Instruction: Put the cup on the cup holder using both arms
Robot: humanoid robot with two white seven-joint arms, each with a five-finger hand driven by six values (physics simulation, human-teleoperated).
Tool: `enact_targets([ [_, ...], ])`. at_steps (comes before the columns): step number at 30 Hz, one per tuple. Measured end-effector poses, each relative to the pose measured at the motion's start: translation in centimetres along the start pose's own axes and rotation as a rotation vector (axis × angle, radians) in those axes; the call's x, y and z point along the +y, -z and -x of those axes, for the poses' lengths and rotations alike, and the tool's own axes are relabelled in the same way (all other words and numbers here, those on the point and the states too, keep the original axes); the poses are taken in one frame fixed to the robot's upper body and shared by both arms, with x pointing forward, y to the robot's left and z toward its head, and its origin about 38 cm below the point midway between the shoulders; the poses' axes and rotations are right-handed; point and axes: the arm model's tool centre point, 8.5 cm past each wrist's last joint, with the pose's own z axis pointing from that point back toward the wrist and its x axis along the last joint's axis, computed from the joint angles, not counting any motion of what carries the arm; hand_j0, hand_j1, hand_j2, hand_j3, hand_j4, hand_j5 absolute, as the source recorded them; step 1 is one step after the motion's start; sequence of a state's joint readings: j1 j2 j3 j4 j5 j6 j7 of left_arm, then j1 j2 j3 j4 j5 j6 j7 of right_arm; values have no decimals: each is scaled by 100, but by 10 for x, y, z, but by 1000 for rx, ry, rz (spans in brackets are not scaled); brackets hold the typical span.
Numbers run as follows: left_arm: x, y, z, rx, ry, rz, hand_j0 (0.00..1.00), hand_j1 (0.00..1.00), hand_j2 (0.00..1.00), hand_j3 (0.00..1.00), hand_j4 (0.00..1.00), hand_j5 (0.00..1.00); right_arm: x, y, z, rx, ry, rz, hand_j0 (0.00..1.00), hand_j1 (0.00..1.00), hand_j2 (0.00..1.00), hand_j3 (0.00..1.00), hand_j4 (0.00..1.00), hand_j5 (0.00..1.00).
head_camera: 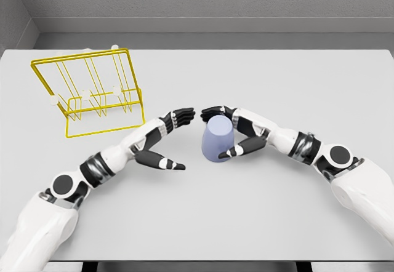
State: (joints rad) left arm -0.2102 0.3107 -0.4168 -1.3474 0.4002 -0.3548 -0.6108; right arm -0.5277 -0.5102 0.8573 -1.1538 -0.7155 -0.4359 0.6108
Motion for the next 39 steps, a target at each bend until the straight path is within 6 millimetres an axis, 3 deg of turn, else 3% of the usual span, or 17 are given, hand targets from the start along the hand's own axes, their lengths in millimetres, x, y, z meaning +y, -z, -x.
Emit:
enact_targets([
  [11,2,3,3,5,4,-17,100,100,100,100,100,100,-18,-8,-3,28,-43,22,100,100,100,100,100,100],
  [15,2,6,2,18,38,-4,100,100,100,100,100,100,-30,-27,-4,65,-69,41,100,100,100,100,100,100],
  [23,10,22,-3,22,105,-7,100,100,100,100,100,100,-86,-68,-49,113,-216,103,100,100,100,100,100,100],
  [27,5,27,3,23,84,-15,100,100,100,100,100,100,-98,-93,-57,163,-255,118,100,100,100,100,100,100],
  [31,-2,34,5,5,71,-12,100,100,100,100,100,100,-121,-104,-87,182,-457,130,100,100,100,100,100,100],
  [35,-9,42,6,-11,59,-7,100,100,100,100,100,100,-143,-121,-100,291,-831,247,100,100,100,100,100,100],
  [39,-11,49,5,-23,53,-5,100,100,100,100,100,100,-155,-135,-118,318,-998,300,100,100,100,100,100,100],
])
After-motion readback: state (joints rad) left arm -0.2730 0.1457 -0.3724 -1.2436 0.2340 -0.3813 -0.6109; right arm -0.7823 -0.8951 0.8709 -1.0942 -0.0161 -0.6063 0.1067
